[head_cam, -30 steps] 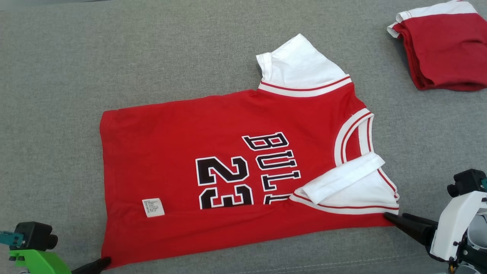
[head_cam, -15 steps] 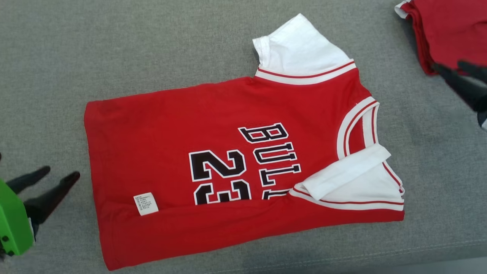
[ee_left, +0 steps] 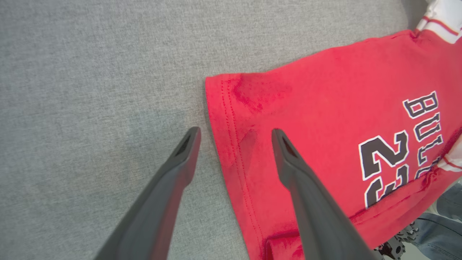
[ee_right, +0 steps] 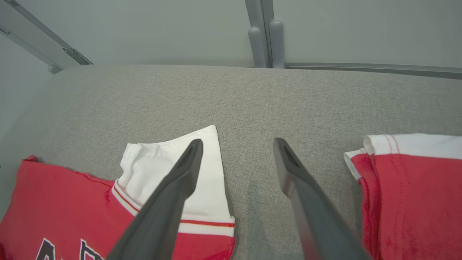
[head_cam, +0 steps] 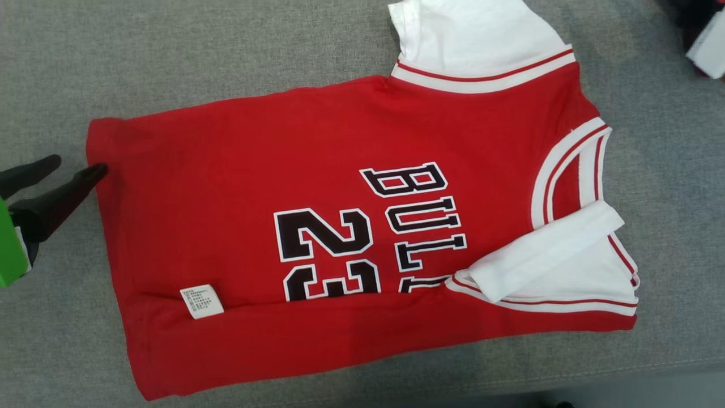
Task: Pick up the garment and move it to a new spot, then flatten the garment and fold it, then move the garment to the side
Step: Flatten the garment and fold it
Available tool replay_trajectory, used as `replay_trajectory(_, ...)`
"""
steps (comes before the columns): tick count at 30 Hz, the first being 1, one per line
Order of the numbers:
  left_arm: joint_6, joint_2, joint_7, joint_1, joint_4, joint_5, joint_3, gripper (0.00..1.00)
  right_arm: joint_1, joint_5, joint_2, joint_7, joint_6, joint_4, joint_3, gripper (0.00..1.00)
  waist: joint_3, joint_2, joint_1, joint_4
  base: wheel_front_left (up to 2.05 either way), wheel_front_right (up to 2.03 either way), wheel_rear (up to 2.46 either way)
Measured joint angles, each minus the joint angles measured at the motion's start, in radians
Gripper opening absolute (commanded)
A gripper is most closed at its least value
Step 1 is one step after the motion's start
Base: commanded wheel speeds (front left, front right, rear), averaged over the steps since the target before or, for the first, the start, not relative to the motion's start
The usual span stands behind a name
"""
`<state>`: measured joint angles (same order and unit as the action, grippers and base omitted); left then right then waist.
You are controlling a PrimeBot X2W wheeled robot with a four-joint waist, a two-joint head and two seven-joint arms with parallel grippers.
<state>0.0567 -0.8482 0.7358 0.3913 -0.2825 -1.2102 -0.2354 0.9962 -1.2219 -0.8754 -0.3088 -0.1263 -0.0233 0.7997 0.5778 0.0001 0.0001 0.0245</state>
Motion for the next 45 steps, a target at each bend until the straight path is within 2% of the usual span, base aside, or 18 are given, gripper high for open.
replay_trajectory(4, 0.007, 0.035, 0.013, 0.031, 0.072, 0.01, -0.031, 1.0, 0.023, 0.038, 0.1, -0.036, 0.0, 0.05, 0.051, 1.0, 0.036, 0.0, 0.0002, 0.002, 0.0, 0.0, 0.0)
replay_trajectory(7, 0.014, 0.043, 0.021, 0.054, 0.115, 0.041, -0.041, 1.0, 0.034, 0.055, 0.14, -0.053, 0.0, 0.083, 0.064, 1.0, 0.047, 0.0, 0.0002, -0.005, 0.0, 0.0, 0.0)
replay_trajectory(11, 0.014, 0.056, 0.02, 0.095, 0.163, 0.052, -0.05, 1.0, 0.062, 0.072, 0.168, -0.067, 0.0, 0.129, 0.074, 1.0, 0.049, 0.0, 0.0002, -0.018, 0.0, 0.0, 0.0)
replay_trajectory(18, 0.014, 0.127, 0.022, 0.167, 0.205, 0.042, -0.068, 1.0, 0.068, 0.09, 0.209, -0.09, 0.0, 0.206, 0.076, 1.0, 0.043, 0.0, 0.0001, -0.028, 0.0, 0.0, 0.0)
replay_trajectory(28, 0.01, 0.131, 0.061, 0.209, 0.258, 0.049, -0.112, 1.0, 0.083, 0.107, 0.257, -0.099, 0.0, 0.26, 0.079, 1.0, 0.038, -0.0001, 0.0, -0.031, 0.0, 0.0, 0.0)
replay_trajectory(29, 0.009, 0.131, 0.061, 0.212, 0.264, 0.053, -0.115, 0.97, 0.083, 0.108, 0.259, -0.099, 0.0, 0.264, 0.079, 1.0, 0.037, 0.0, 0.0, -0.031, 0.0, 0.0, 0.0)
replay_trajectory(30, 0.008, 0.131, 0.061, 0.216, 0.269, 0.053, -0.117, 0.87, 0.083, 0.109, 0.262, -0.099, 0.0, 0.269, 0.079, 1.0, 0.037, 0.0, 0.0, -0.03, 0.0, 0.0, 0.0)
replay_trajectory(31, 0.004, 0.133, 0.061, 0.222, 0.273, 0.053, -0.118, 0.55, 0.083, 0.112, 0.265, -0.099, 0.0, 0.273, 0.079, 1.0, 0.036, 0.0, 0.0, -0.029, 0.0, 0.0, 0.0)
replay_trajectory(33, -0.001, 0.143, 0.059, 0.23, 0.28, 0.053, -0.118, 0.21, 0.083, 0.116, 0.273, -0.1, 0.0, 0.281, 0.079, 1.0, 0.036, 0.0, 0.0, -0.028, 0.0, 0.0, 0.0)
replay_trajectory(34, -0.004, 0.148, 0.058, 0.234, 0.283, 0.053, -0.121, 0.0, 0.083, 0.117, 0.277, -0.1, 0.0, 0.284, 0.079, 1.0, 0.035, 0.0, 0.0, -0.027, 0.0, 0.0, 0.0)
replay_trajectory(45, -0.048, 0.224, 0.05, 0.266, 0.31, 0.052, -0.162, 0.0, 0.111, 0.15, 0.299, -0.095, 0.0, 0.342, 0.065, 1.0, 0.032, -0.0001, -0.0001, 0.012, 0.0, 0.0, 0.0)
